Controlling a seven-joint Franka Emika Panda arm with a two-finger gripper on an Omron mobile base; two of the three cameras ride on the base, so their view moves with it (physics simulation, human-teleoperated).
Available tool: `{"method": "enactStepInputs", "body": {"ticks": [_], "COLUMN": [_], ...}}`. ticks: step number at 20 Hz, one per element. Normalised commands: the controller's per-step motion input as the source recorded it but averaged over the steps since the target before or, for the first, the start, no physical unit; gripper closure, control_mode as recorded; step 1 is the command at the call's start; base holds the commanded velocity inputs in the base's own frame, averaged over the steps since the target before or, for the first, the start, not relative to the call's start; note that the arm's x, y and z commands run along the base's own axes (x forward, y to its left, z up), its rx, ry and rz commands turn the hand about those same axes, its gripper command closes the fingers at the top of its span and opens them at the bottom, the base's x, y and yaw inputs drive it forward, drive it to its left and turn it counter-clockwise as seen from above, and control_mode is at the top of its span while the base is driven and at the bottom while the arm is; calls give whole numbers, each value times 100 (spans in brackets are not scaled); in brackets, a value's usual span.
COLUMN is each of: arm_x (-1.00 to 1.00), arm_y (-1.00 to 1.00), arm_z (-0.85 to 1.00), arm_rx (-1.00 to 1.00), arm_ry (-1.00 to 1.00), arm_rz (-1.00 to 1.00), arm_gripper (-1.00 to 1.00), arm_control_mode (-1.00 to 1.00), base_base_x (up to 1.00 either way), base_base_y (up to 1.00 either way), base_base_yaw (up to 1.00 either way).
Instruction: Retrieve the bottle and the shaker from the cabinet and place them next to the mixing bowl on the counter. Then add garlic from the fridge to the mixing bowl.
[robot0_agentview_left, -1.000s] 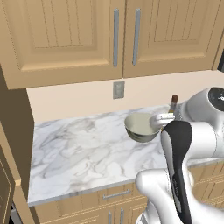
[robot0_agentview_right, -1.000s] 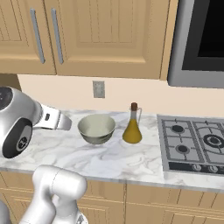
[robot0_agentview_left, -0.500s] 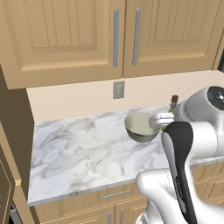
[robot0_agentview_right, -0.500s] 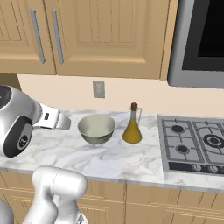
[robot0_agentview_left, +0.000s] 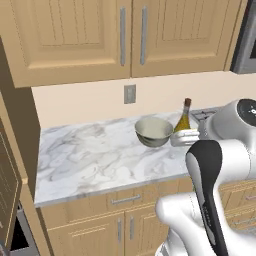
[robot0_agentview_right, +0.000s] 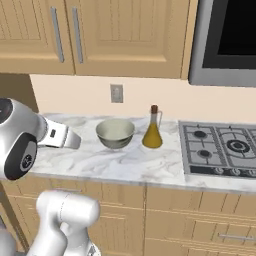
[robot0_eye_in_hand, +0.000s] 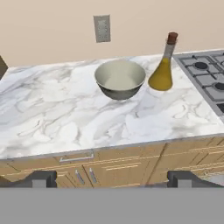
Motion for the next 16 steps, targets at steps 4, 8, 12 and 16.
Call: {"method": "enactStepInputs", "body": {"ticks": [4,8,12,16], "arm_x": [0,0,0,0], "arm_y": [0,0,0,0], "arm_z": [0,0,0,0], "arm_rx": [0,0,0,0], "arm_ry": [0,0,0,0], "arm_rz": [0,0,0,0], "arm_gripper": [-100,-100,-100,-100], "arm_control_mode": [100,100,100,100], "base_base_x": [-100,-100,-100,-100], "base_base_y": [0,0,9,66], "base_base_yaw": [0,2,12,15]}}
